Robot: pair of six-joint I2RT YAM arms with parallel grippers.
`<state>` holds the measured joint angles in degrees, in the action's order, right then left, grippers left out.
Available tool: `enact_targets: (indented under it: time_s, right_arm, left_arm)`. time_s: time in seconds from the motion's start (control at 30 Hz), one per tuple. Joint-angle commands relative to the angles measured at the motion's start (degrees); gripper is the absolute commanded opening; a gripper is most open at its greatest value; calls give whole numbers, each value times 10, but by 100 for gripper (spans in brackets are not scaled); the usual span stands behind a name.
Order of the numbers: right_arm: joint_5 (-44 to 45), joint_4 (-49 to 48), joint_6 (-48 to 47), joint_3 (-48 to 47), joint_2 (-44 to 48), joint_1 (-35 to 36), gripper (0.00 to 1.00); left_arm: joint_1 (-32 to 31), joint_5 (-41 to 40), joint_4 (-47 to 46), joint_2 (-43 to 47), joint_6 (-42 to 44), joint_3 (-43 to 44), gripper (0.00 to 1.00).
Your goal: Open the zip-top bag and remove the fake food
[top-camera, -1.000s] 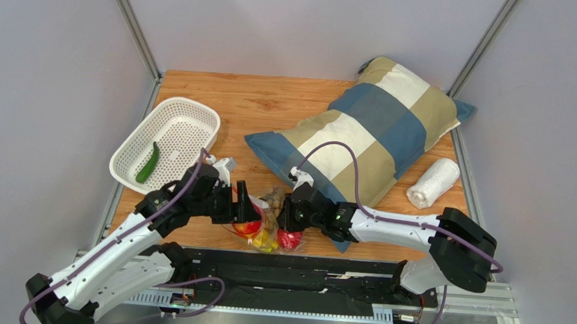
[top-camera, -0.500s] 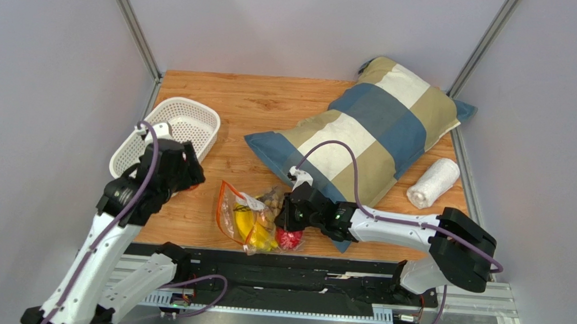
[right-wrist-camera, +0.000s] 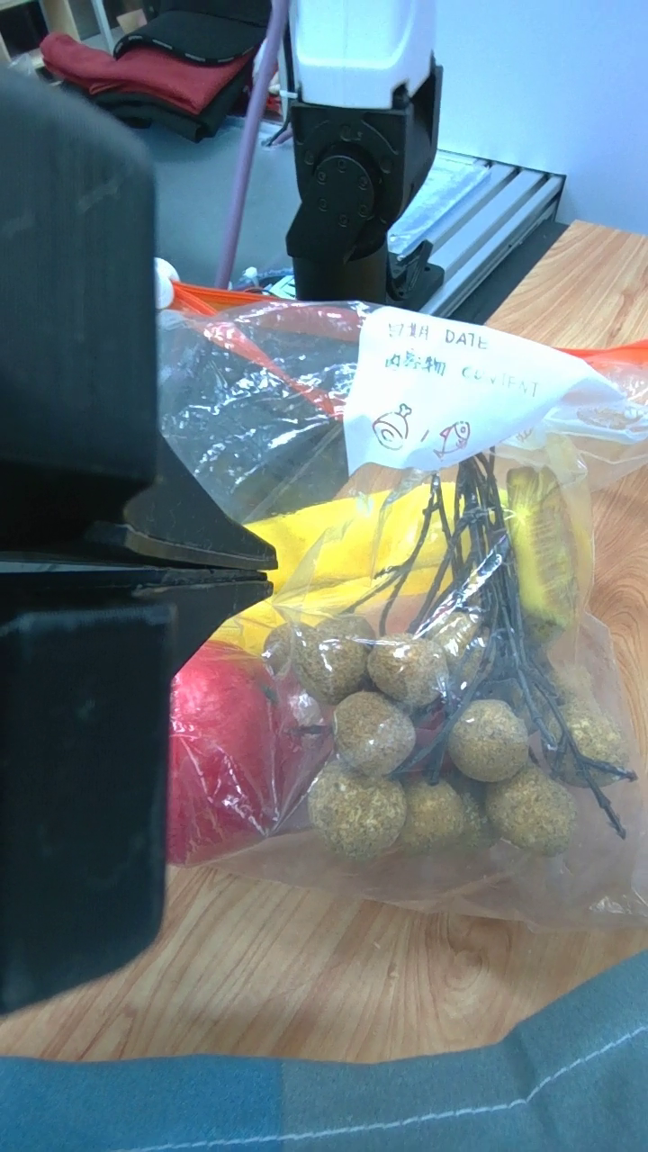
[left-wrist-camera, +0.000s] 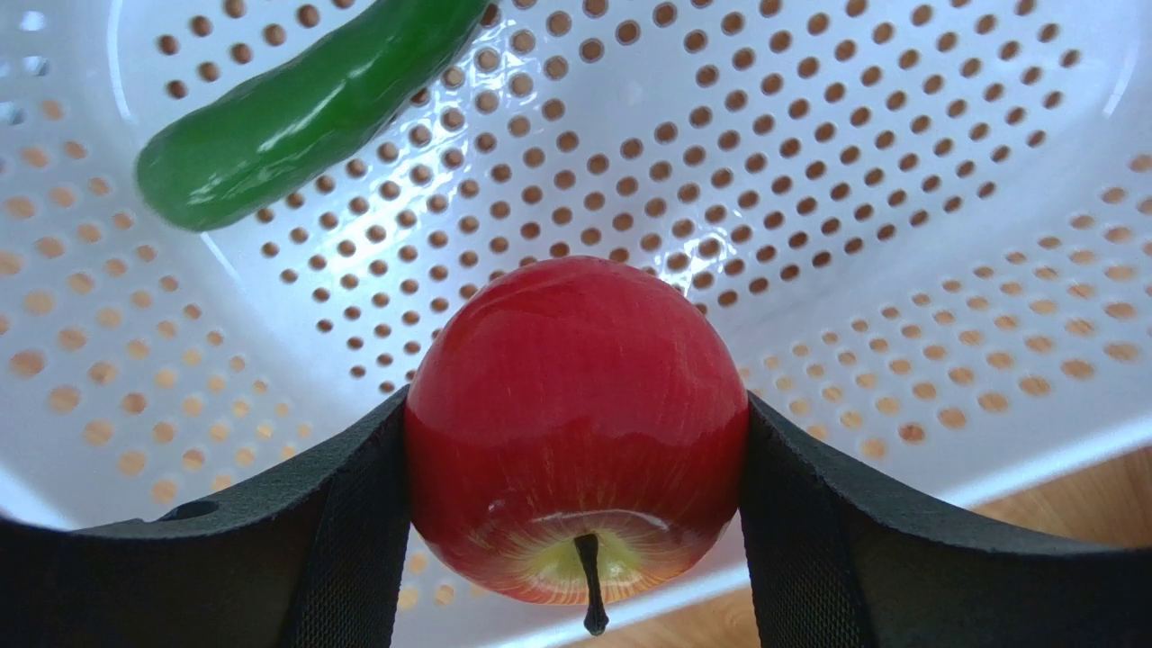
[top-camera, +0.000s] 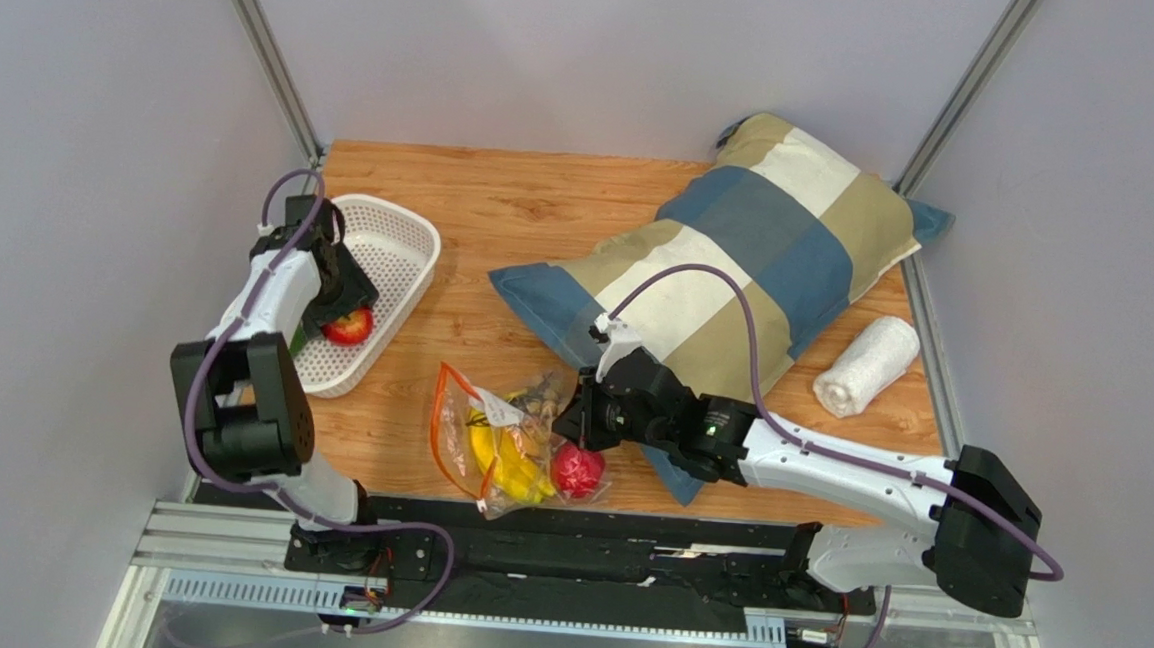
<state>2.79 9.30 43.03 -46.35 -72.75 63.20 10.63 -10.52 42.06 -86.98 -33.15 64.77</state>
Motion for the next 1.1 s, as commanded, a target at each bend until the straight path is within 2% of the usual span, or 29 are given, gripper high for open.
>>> enact_targets:
  time_s: [0.0, 0.03, 0.07, 0.1, 0.13, 0.17, 0.23, 0.27, 0.3, 0.37, 0.4, 0.47, 0.5, 0.53, 0.57, 0.67, 0.7, 0.73, 0.8, 0.87, 0.9, 0.93, 1.0, 1.03, 1.07]
  right_arm:
    - [4, 14, -17, -23, 23, 3, 0]
    - [2, 15, -18, -25, 23, 3, 0]
    - [-3, 17, -24, -30, 18, 4, 0]
    - [-4, 22, -27, -34, 14, 5, 0]
    - [-4, 26, -32, -47, 9, 7, 0]
    - [-8, 33, -37, -55, 3, 11, 1]
    - [-5, 57, -62, -77, -18, 17, 16]
    - [6, 69, -71, -101, -23, 28, 25]
    - [16, 93, -86, -116, -37, 35, 42]
    - [54, 119, -101, -158, -50, 57, 57]
    - [60, 137, -114, -171, -63, 62, 66]
    - [60, 147, -123, -211, -82, 76, 69]
    - [63, 162, -127, -224, -90, 81, 71]
    - [70, 170, -129, -239, -111, 85, 78]
    - [78, 187, -131, -251, -121, 93, 79]
    - [92, 215, -131, -287, -164, 104, 80]
    - [96, 216, -128, -292, -172, 104, 80]
    - [97, 216, -124, -292, -187, 105, 80]
    - [96, 215, -122, -298, -199, 105, 79]
    - [100, 215, -121, -301, -213, 105, 72]
    - [106, 217, -119, -304, -216, 105, 67]
    - [117, 217, -117, -305, -218, 105, 53]
    - [125, 218, -116, -306, -218, 104, 37]
    - [130, 217, -116, -307, -216, 104, 22]
    - [134, 216, -116, -307, -214, 104, 16]
  left_arm:
    - [33, 58, -13, -56, 13, 52, 7]
    - [37, 59, -9, -59, 12, 54, 29]
    - [41, 58, -7, -58, 12, 54, 46]
    - [41, 50, -8, -45, 11, 46, 95]
    - [41, 50, -9, -36, 11, 41, 99]
    - [41, 50, -12, -24, 12, 36, 99]
    - [41, 52, -1, 7, 9, 29, 99]
    - [41, 55, 2, 21, 6, 24, 99]
    - [40, 67, 1, 56, 2, 5, 99]
    - [33, 88, 0, 104, -7, -18, 99]
    - [21, 100, -4, 158, -11, -45, 99]
    - [-4, 123, -1, 215, -10, -69, 99]
    - [-40, 132, -1, 268, -6, -90, 98]
    - [-61, 135, 4, 296, -3, -101, 97]
    - [-82, 130, 20, 347, -10, -124, 97]
    - [-152, 153, 56, 443, -33, -175, 91]
    - [-169, 151, 64, 467, -53, -185, 86]
    - [-225, 149, 66, 491, -64, -192, 84]
    - [-256, 154, 87, 540, -99, -193, 81]
    - [-270, 178, 114, 571, -119, -199, 77]
    - [-271, 194, 120, 579, -124, -206, 75]
    - [-274, 233, 121, 587, -134, -213, 73]
    - [-279, 273, 116, 603, -143, -238, 66]
    - [-284, 297, 109, 606, -153, -246, 65]
    - [-295, 306, 102, 610, -155, -261, 63]
